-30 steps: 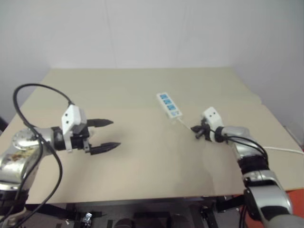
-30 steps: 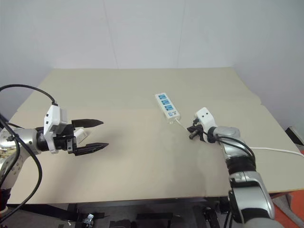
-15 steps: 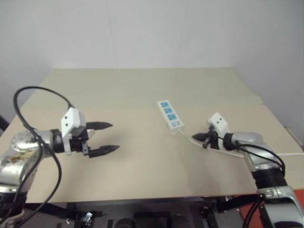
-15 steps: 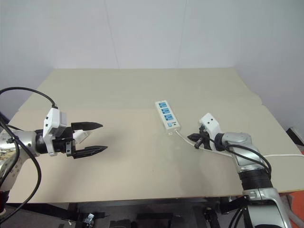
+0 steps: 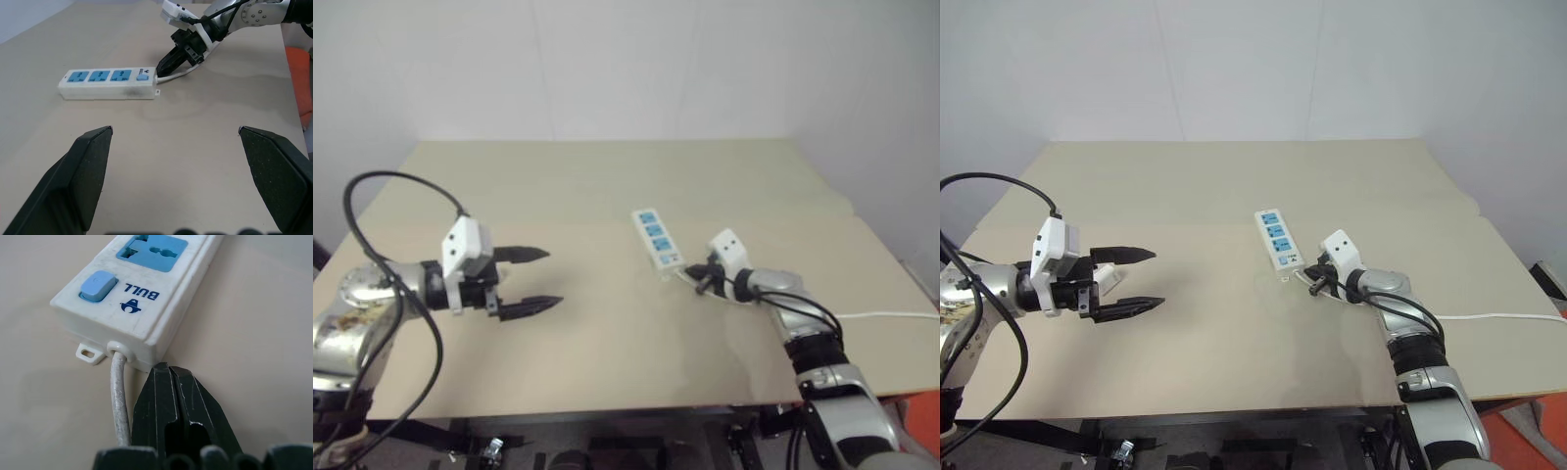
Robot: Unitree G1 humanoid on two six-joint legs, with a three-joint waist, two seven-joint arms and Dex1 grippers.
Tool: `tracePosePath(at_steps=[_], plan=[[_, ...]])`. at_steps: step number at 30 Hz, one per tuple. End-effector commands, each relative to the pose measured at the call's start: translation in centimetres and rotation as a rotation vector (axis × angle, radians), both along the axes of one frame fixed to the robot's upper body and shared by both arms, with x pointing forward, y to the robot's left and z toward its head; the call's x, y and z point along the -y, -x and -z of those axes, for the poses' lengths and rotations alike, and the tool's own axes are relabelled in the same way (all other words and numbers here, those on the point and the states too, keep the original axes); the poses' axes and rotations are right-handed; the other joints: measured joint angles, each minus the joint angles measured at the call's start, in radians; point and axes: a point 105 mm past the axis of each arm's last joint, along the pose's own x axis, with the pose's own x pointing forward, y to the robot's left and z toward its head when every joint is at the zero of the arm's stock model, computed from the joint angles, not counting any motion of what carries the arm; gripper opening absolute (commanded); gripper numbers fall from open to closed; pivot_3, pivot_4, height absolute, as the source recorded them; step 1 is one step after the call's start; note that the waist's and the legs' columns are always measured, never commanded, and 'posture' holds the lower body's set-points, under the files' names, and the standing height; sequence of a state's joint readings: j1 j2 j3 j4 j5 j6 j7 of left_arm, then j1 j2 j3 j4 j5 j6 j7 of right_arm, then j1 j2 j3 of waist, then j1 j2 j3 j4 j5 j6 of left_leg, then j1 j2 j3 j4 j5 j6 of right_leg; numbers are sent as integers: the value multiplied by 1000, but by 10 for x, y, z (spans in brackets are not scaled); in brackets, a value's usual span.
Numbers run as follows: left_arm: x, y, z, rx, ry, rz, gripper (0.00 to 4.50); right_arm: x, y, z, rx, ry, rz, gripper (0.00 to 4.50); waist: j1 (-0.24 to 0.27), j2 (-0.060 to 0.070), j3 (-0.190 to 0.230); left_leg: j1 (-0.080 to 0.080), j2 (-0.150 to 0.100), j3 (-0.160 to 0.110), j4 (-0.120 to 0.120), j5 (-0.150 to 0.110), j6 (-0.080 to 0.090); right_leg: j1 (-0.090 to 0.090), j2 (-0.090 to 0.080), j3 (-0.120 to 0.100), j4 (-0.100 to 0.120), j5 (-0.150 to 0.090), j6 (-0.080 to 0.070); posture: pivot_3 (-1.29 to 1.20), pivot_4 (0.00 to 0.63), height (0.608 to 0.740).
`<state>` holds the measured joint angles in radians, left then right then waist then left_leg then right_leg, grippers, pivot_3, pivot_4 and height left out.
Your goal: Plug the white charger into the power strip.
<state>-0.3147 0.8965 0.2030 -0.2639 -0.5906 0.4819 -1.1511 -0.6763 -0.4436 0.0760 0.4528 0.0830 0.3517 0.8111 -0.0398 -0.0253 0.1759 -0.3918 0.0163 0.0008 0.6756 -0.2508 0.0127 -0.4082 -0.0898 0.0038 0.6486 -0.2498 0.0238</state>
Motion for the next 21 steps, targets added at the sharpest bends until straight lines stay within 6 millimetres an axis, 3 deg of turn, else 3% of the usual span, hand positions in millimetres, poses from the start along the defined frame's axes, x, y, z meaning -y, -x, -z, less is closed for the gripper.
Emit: tracePosePath(at_steps=[1, 4, 13, 16, 19, 21], plan=[[0, 4, -7, 39, -4, 11, 4500, -10, 19, -9, 9, -7, -144, 9, 0, 0, 0, 0, 0, 0, 0, 0, 0, 0, 0, 0, 0, 0, 0, 0, 150, 740], [0, 5, -6, 36, -2, 7, 4500, -4, 30, -4, -18, 12, -171, 9, 1, 0, 0, 0, 0, 0, 0, 0, 0, 0, 0, 0, 0, 0, 0, 0, 150, 740], [4, 3, -4, 34, 3, 16, 4500, 11, 35, -1, -25, 50, -146, 9, 6, 0, 0, 0, 0, 0, 0, 0, 0, 0, 0, 0, 0, 0, 0, 0, 150, 740], [3, 2, -6, 40, 5, 12, 4500, 16, 27, -16, 76, 23, -94, 9, 7, 0, 0, 0, 0, 0, 0, 0, 0, 0, 0, 0, 0, 0, 0, 0, 150, 740], [1, 2, -6, 43, 5, 3, 4500, 21, 33, -37, 155, -49, -90, 9, 13, 0, 0, 0, 0, 0, 0, 0, 0, 0, 0, 0, 0, 0, 0, 0, 150, 740], [-1, 2, -5, 39, 4, -4, 4500, 24, 41, -42, 161, -64, -99, 465, 17, 0, 0, 0, 0, 0, 0, 0, 0, 0, 0, 0, 0, 0, 0, 0, 150, 740]])
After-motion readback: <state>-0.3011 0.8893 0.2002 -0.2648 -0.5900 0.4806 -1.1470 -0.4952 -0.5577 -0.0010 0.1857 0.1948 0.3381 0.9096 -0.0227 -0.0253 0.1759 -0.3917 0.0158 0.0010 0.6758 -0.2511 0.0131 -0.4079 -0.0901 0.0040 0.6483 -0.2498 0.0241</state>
